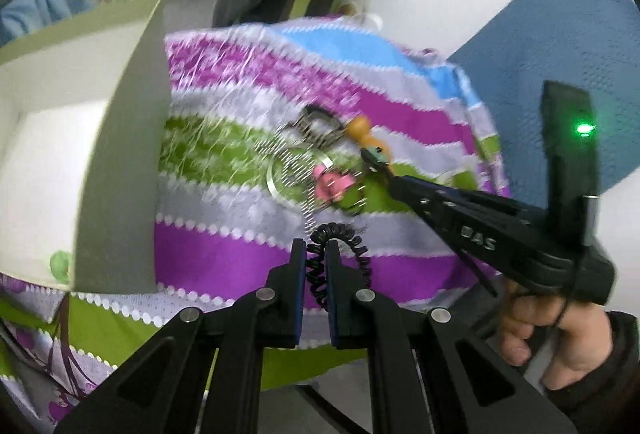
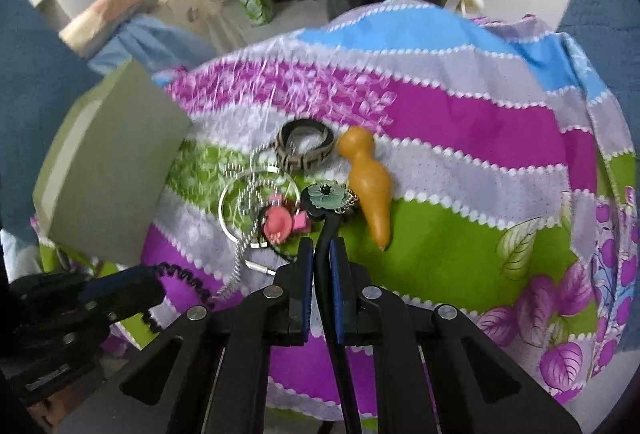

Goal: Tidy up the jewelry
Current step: 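Lift the bracelet with the left tool while the right tool carries the keychain toward the white box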

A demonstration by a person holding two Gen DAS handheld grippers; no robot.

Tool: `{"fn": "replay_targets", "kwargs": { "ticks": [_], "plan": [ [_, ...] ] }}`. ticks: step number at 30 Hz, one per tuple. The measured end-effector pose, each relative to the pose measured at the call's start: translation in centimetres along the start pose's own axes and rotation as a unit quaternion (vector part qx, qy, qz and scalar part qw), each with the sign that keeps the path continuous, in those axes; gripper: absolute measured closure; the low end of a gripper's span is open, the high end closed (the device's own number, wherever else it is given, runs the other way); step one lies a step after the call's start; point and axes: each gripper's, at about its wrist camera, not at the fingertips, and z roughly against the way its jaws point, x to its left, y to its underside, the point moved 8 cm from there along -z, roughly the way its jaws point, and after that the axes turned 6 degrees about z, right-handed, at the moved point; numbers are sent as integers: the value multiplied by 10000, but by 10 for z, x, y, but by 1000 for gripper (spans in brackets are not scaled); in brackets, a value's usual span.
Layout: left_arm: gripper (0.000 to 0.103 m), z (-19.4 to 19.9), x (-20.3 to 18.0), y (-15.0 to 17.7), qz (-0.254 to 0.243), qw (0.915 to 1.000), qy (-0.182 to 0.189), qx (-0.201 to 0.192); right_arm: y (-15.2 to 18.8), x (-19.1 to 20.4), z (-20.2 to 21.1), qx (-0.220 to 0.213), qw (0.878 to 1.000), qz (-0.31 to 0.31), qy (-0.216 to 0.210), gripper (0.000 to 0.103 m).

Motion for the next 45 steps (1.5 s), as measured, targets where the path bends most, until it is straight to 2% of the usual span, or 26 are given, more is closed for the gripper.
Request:
{"fn": "replay_targets", "kwargs": {
  "ticks": [4, 9, 23, 36, 40, 45],
  "plan": [
    [96, 26, -10, -12, -48, 9996, 158, -243, -9, -2, 20, -286, 9995, -26, 155, 96],
    [96, 54, -17, -26, -65, 9986, 260, -459, -17, -5, 41, -494, 9985, -202, 150, 96],
    [95, 100, -9, -55, -194, 9976, 14, -670, -42, 31, 99, -823, 9958, -143, 377, 96],
    [95, 183, 28, -116, -375, 9924, -220, -1151, -106, 77, 153, -1349, 9894, -22, 538, 96],
    [95, 200, 47, -127, -392, 9909, -284, -1257, -125, 105, 154, -1432, 9884, 135, 495, 96],
    [95, 210, 82, -131, -301, 9900, -425, -1314, -141, 150, 137, -1424, 9886, 359, 342, 96]
  ]
}}
